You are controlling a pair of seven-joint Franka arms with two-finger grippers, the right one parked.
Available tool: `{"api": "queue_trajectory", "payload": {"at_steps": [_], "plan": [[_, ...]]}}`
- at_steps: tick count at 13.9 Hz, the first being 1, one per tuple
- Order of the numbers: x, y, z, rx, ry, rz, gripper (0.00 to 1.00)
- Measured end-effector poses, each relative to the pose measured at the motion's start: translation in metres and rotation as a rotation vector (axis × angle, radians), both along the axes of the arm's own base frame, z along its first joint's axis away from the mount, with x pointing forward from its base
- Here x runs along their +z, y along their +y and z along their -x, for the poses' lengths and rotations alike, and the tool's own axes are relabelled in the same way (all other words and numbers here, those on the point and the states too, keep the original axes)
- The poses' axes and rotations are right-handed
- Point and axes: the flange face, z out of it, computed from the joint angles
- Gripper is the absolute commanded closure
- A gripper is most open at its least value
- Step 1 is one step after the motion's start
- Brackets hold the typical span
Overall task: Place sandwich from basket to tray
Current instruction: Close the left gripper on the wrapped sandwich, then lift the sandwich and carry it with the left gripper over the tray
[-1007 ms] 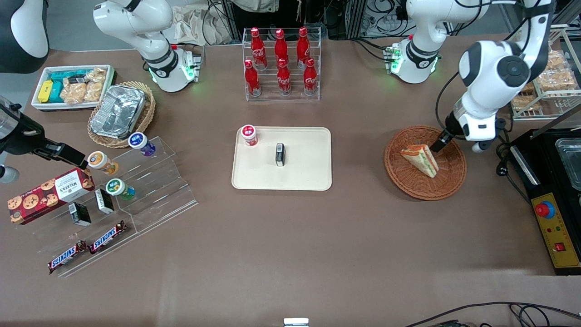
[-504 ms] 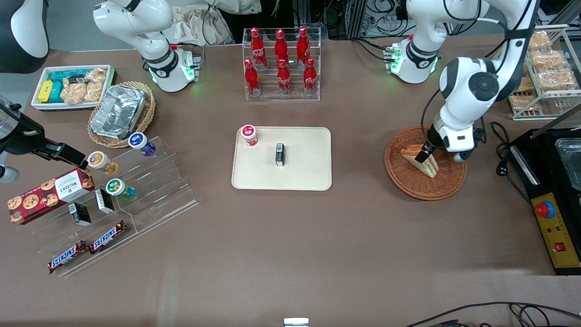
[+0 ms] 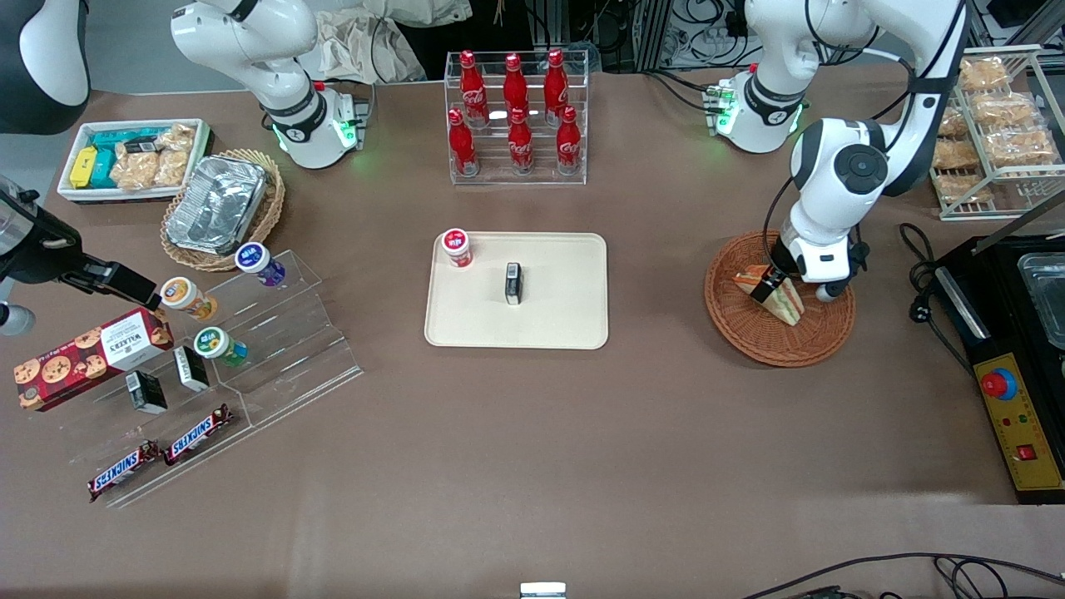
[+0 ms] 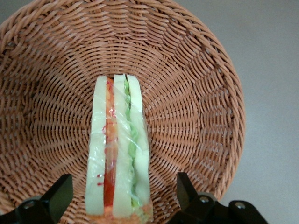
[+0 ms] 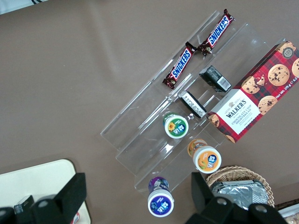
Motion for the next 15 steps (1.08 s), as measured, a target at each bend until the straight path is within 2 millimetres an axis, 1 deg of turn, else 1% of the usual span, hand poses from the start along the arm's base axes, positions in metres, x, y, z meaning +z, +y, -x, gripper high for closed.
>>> {"api": "queue_trajectory", "payload": {"at_steps": [1, 2, 4, 6, 8, 9, 10, 12, 13, 15], "plan": [[-0.003, 0.003, -0.001, 0.001, -0.007, -0.002, 0.48], [-0.005, 0.005, -0.002, 0.001, -0.011, -0.005, 0.62], [-0.005, 0.008, -0.003, 0.004, -0.015, -0.006, 0.85], [-0.002, 0.008, -0.004, 0.004, -0.018, -0.006, 0.85], [0.006, 0.009, -0.007, 0.0, 0.014, -0.016, 0.85], [0.014, 0.009, -0.01, -0.002, 0.039, -0.024, 0.86], [0.026, 0.009, -0.015, -0.008, 0.066, -0.033, 0.87], [0.06, 0.01, -0.028, -0.033, 0.109, -0.05, 0.89], [0.082, 0.011, -0.036, -0.056, 0.121, -0.056, 0.9], [0.134, 0.02, -0.053, -0.116, 0.138, -0.061, 0.93]]}}
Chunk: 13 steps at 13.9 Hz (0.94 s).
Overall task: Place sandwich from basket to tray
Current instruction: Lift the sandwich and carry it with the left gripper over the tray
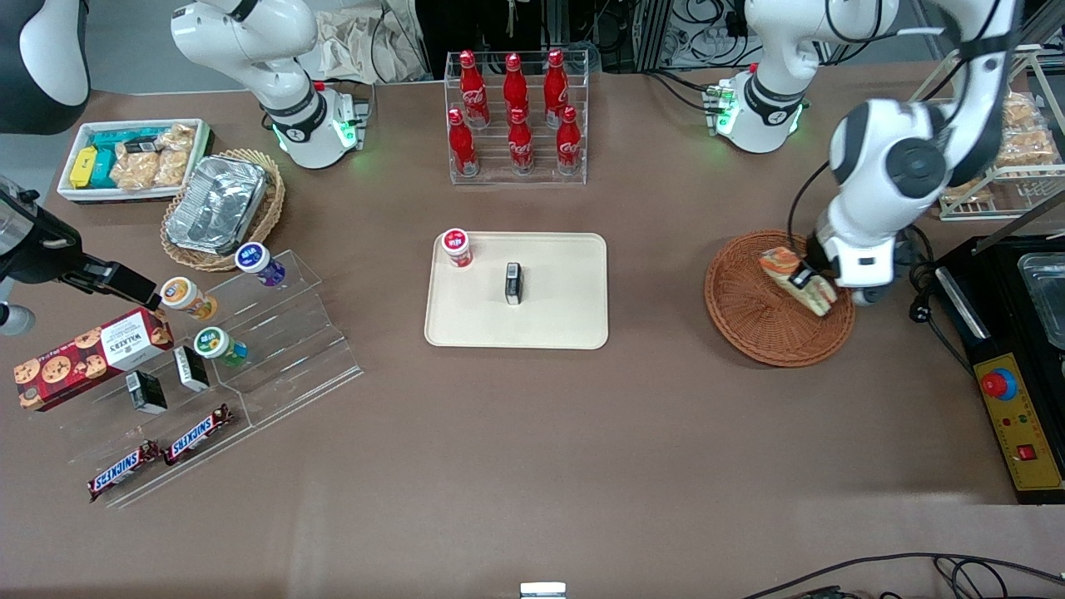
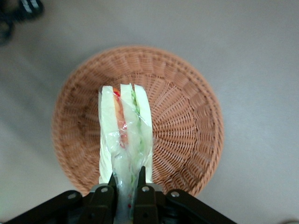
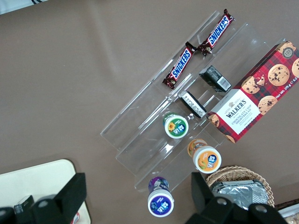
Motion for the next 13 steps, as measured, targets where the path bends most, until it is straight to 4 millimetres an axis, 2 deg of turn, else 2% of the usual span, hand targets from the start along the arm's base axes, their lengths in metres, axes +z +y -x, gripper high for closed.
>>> {"api": "queue_trajectory", "payload": {"at_steps": [4, 6, 8, 10, 13], "plan": [[0.111, 0.018, -0.023, -0.113, 0.038, 0.014, 1.0], [0.142, 0.018, -0.024, -0.173, 0.059, 0.034, 1.0], [0.157, 0.016, -0.023, -0.204, 0.072, 0.051, 1.0], [0.159, 0.01, -0.024, -0.227, 0.078, 0.056, 1.0], [0.154, -0.023, -0.022, -0.292, 0.09, 0.055, 1.0]]}}
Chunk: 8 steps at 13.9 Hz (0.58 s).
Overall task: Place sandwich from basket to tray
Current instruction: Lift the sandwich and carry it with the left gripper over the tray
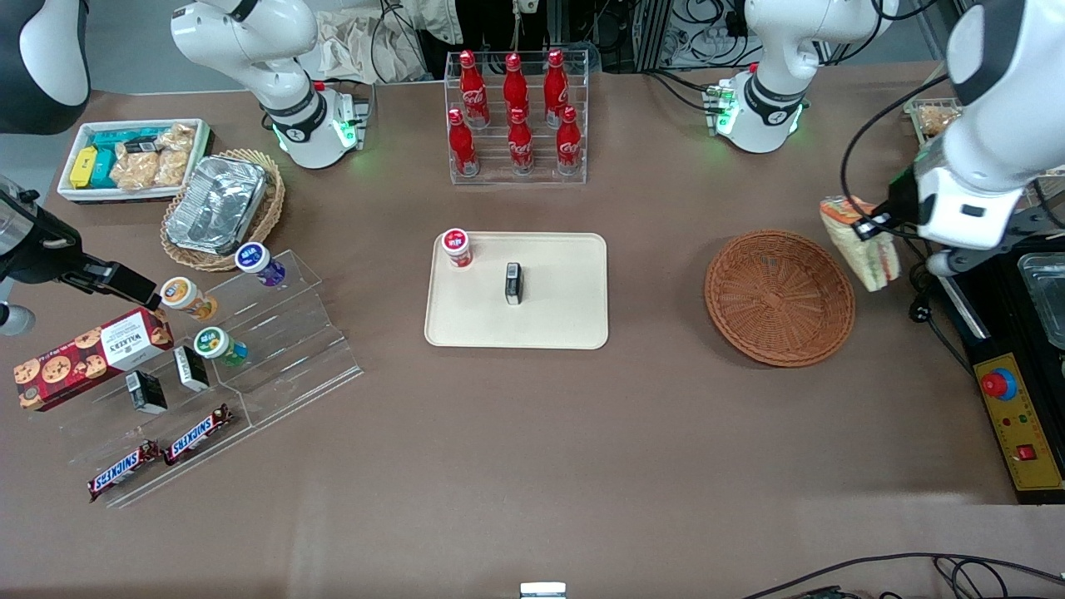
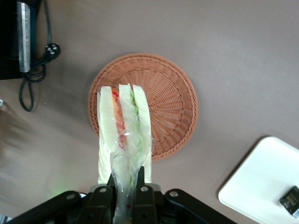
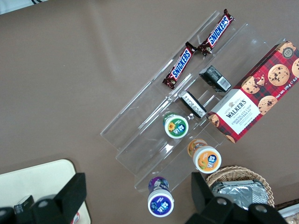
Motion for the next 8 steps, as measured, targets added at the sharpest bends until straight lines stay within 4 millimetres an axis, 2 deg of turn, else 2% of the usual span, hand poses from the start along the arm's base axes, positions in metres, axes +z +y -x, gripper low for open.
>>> {"api": "queue_trajectory", "payload": {"at_steps": [5, 8], "plan": [[-0.012, -0.103, 0.022, -0.185, 0.024, 0.0, 1.0], [-0.031, -0.163, 0.038, -0.236, 0.062, 0.054, 1.0]]}}
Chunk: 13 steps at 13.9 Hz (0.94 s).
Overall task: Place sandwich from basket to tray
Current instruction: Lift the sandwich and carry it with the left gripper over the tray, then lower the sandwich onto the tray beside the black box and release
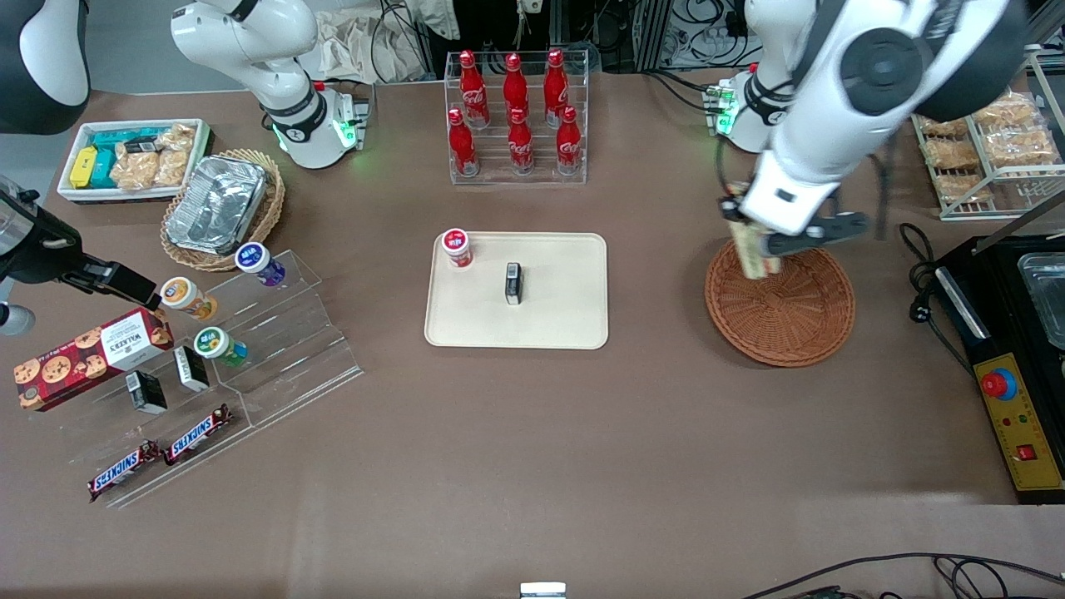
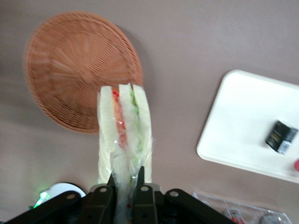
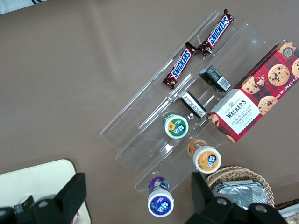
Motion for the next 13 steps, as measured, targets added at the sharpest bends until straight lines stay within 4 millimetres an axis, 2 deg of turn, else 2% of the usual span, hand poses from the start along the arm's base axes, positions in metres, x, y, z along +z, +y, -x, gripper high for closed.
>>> {"api": "queue_trajectory", "payload": {"at_steps": [3, 5, 10, 13], "plan": [[-0.031, -0.059, 0.0, -0.022, -0.012, 0.102, 1.0], [-0.052, -0.087, -0.004, -0.029, -0.021, 0.164, 1.0], [-0.1, -0.134, 0.002, -0.069, -0.048, 0.219, 1.0], [-0.148, -0.16, 0.019, -0.1, -0.087, 0.241, 1.0]]}}
